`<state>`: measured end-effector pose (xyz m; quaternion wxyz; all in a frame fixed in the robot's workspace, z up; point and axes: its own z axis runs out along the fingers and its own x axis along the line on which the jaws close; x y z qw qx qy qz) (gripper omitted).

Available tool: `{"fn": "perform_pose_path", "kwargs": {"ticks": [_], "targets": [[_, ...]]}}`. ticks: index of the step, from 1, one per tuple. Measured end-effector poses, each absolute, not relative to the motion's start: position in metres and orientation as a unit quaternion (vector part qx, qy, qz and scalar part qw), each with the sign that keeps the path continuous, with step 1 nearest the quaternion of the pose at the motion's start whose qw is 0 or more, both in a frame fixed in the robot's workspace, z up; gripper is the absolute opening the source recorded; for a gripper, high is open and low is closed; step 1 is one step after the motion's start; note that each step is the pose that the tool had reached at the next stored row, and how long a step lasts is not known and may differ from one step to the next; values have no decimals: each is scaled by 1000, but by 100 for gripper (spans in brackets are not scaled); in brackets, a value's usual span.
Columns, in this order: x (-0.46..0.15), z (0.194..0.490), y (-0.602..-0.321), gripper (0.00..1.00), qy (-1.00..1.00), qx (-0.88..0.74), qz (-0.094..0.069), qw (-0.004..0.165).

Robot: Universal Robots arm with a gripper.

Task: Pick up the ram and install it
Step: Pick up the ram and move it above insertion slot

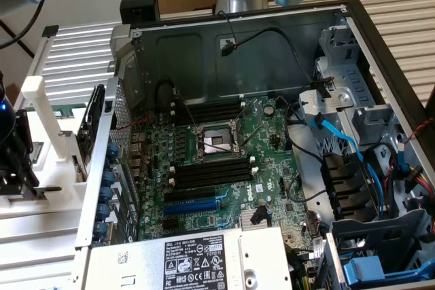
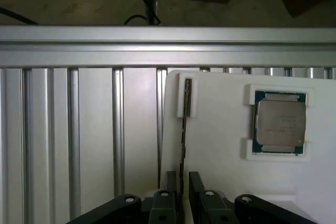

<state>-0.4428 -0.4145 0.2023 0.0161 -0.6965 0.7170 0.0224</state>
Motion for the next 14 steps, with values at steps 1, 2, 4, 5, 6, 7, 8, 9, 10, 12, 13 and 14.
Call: {"fn": "perform_pose_path", "kwargs": {"ticks": [1, 2, 4, 5, 6, 7, 8, 9, 10, 12, 13, 14], "targets": [[-442, 202, -414, 24, 717, -697, 22, 16], [-441, 202, -414, 24, 717, -697, 22, 16], [-441, 202, -414, 24, 717, -696, 22, 15], [-441, 202, -414, 22, 717, -697, 22, 15], [-441, 202, -414, 22, 717, -696, 22, 15], [-441, 202, -414, 15, 717, -697, 22, 15], [-441, 202, -414, 12, 717, -697, 22, 15], [-441, 202, -414, 12, 717, -697, 22, 15], [-441, 202, -414, 12, 717, -697, 22, 15], [-441, 206, -414, 12, 717, -696, 22, 15], [-441, 214, -414, 12, 717, -696, 22, 15], [-441, 223, -414, 12, 717, -696, 21, 15]]}}
